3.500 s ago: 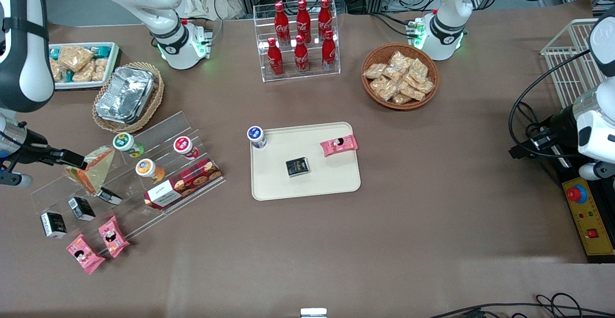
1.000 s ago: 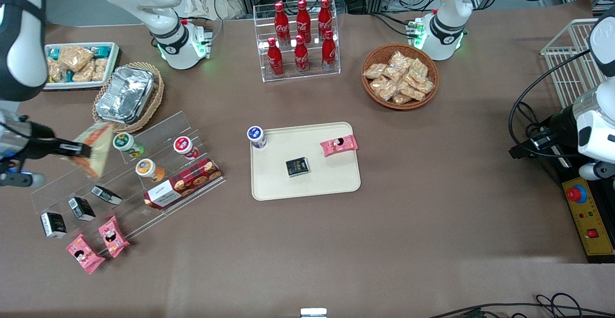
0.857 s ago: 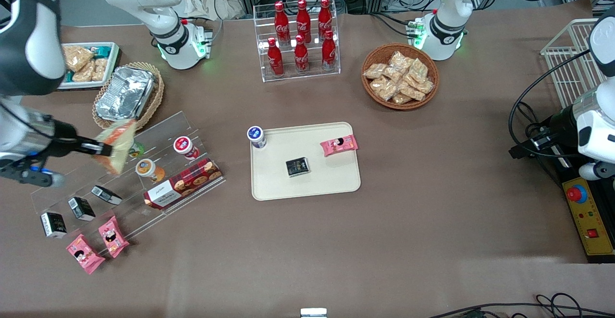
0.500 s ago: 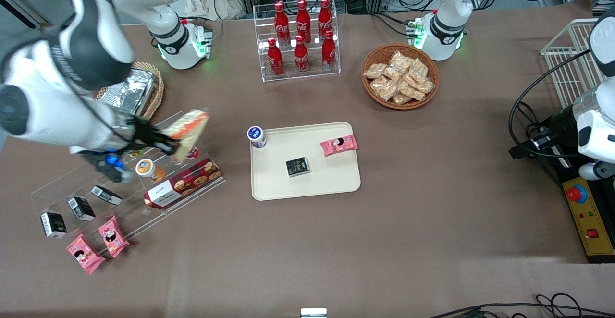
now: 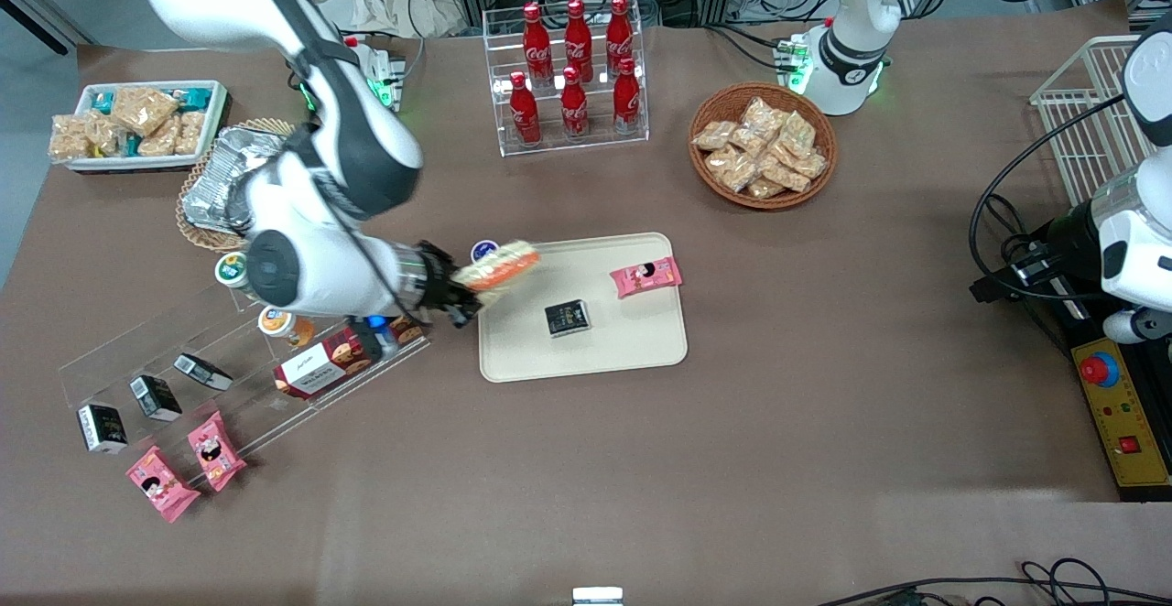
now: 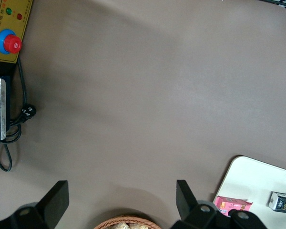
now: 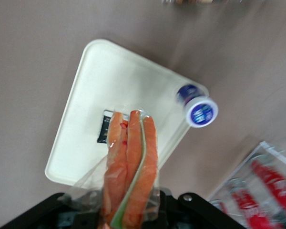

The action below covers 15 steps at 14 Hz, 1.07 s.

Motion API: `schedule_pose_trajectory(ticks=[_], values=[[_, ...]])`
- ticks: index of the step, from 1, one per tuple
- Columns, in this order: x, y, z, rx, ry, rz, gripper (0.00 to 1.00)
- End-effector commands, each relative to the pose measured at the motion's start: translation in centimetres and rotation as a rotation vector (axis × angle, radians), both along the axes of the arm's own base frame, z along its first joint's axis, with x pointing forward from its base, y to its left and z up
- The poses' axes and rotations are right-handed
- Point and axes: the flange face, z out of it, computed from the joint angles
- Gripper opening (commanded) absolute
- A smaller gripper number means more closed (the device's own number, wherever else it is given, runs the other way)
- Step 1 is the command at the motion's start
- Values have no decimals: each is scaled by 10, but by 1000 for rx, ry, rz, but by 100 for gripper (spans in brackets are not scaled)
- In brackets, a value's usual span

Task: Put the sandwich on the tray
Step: 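Lift the sandwich and carry it over the cream tray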

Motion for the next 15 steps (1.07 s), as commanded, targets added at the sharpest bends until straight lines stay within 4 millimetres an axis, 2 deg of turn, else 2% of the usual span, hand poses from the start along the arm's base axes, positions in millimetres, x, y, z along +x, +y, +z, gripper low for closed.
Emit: schedule_pose_trajectory(ticks=[1,2,4,6,7,9,10,12,15], values=[[4,42,-34,3,-15,-115,0],[3,59,-52,-5,-31,-163,0],[8,70,-75,-4,-67,-233,0],[17,61,-106,-28,-63,-268,0],[22,57,-115,-35,-73,-281,0],[24,56,-118,-59,-86,-296,0],[27,52,-116,-101,-109,-330,0],[37,59,-107,-105,-141,-387,0],[38,63,-119,-99,-143,-402,0]])
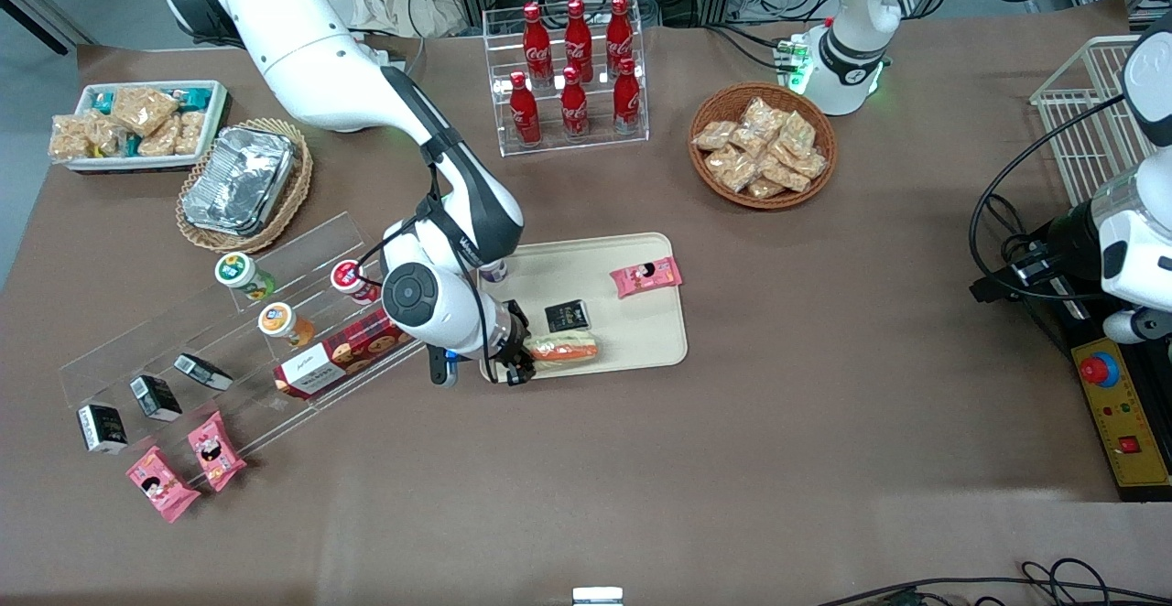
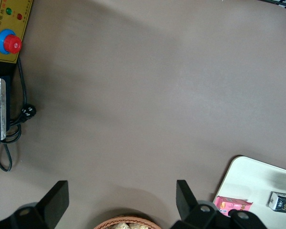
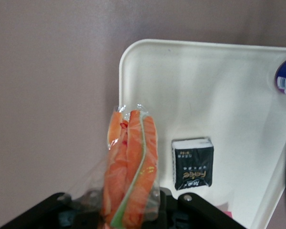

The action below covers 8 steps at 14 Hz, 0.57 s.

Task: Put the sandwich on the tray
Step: 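Lower the sandwich onto the tray beside the black box and release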

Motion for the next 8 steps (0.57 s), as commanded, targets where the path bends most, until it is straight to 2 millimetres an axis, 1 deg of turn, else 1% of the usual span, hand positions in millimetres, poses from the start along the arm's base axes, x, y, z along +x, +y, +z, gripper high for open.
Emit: schedule_pose_trajectory(ticks=[1,2,3,5,8], values=[[5,12,-9,1,-21,-26,0],[4,15,-13,7,-17,-29,0],[1,21,-21,6,-17,-24,0],[1,21,-39,-2,-19,-28,0],[-3,24,-51,-10,-12,-22,0]])
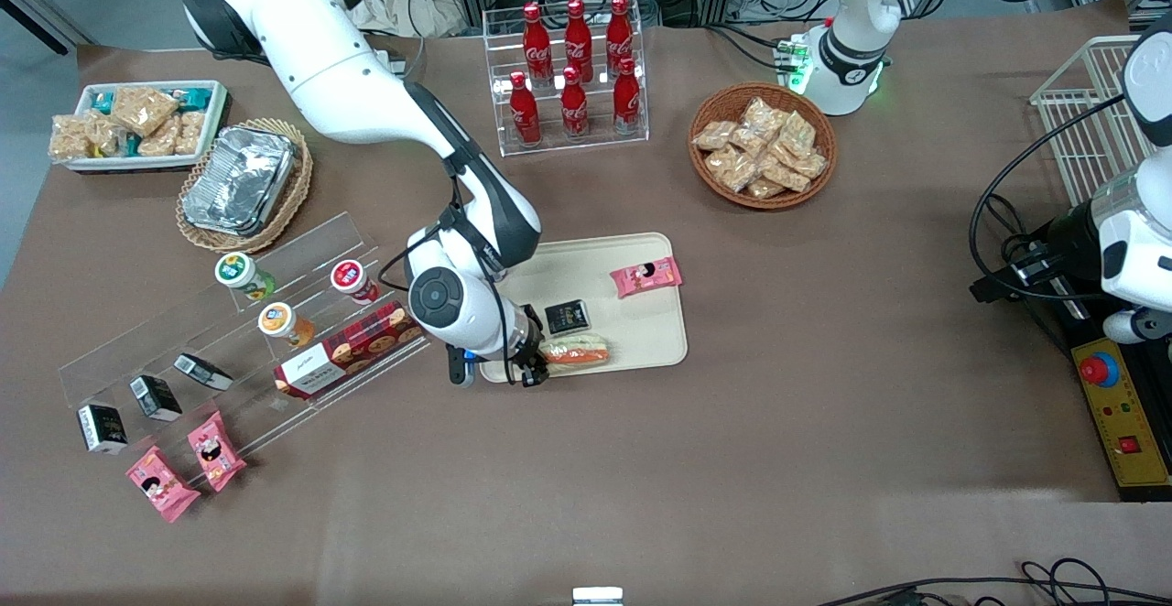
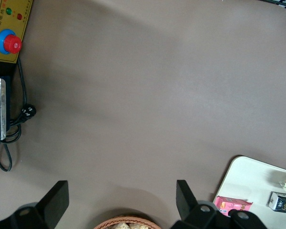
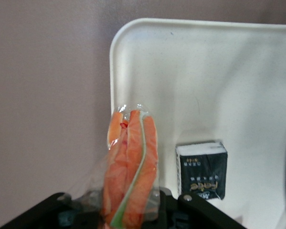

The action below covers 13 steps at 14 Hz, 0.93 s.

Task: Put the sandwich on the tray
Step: 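Lower the sandwich onto the tray beside the black box and release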

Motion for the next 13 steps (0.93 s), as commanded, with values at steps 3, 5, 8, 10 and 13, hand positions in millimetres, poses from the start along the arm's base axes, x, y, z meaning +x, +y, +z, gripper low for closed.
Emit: schedule_pose_trajectory(ticks=[3,5,8,10,13], values=[[-10,21,-17,-11,8,15,0],[-13,21,-28,-16,19,14,0],[-5,13,-36,-7,12,-11,62],[-1,13,-25,-1,-3,-5,75],[14,-17,5,-3,36,23,98]])
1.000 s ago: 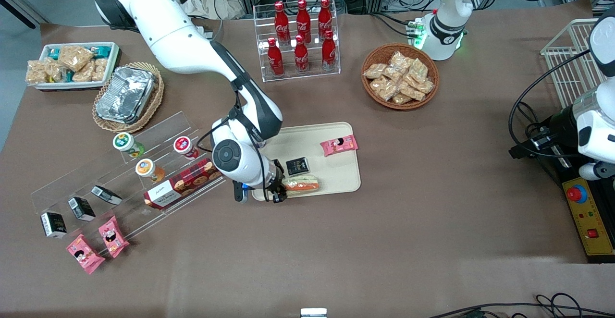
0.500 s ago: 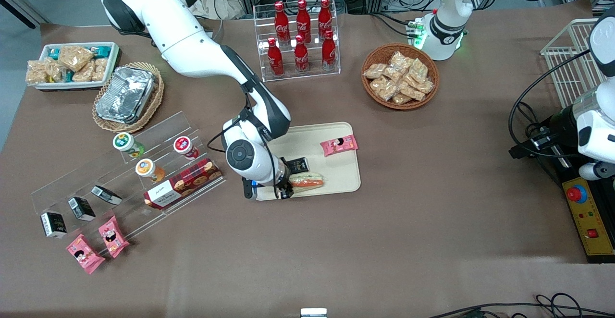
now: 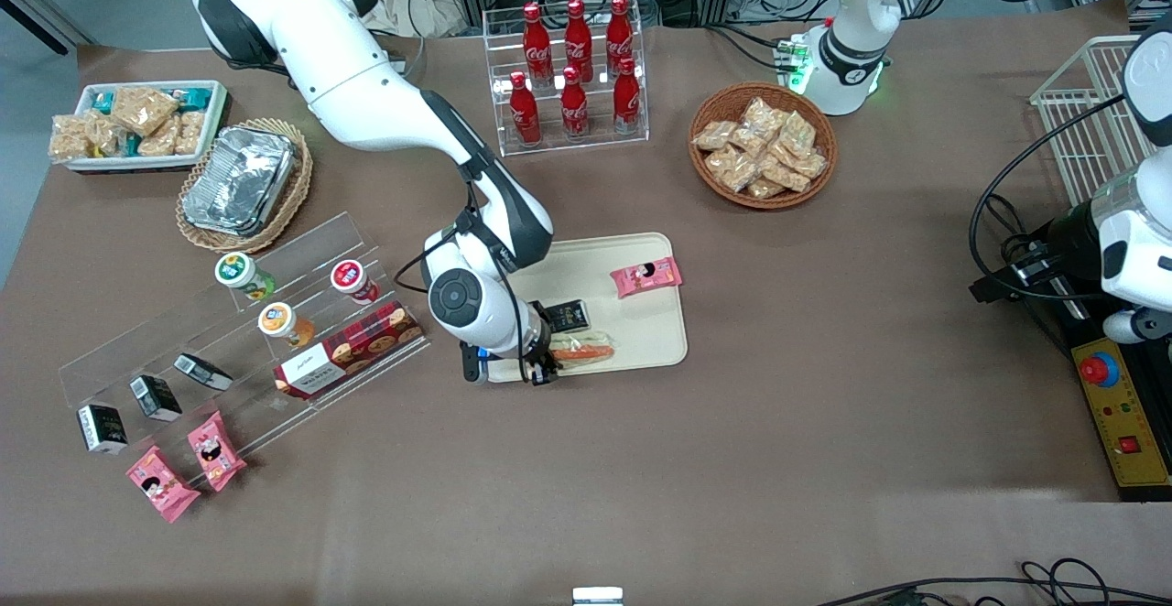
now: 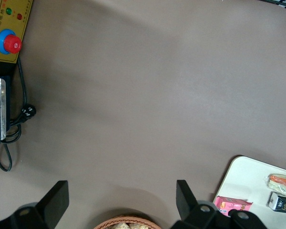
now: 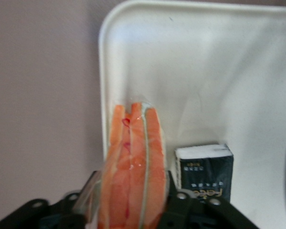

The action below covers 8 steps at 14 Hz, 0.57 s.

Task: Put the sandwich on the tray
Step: 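Lower the sandwich onto the tray beside the black box and release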

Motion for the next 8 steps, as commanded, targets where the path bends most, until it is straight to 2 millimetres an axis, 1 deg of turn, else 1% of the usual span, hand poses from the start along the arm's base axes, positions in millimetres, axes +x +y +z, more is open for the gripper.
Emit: schedule_pose_trajectory(ticks=[1,4,6,7,8], values=[[14,-24,27,6,46,48,98],[11,-28,61,10,62,78,98],[8,-32,91,22,74,119,98],[2,-33,104,23,94,167,98],[-7,-31,129,32,99,249,98]])
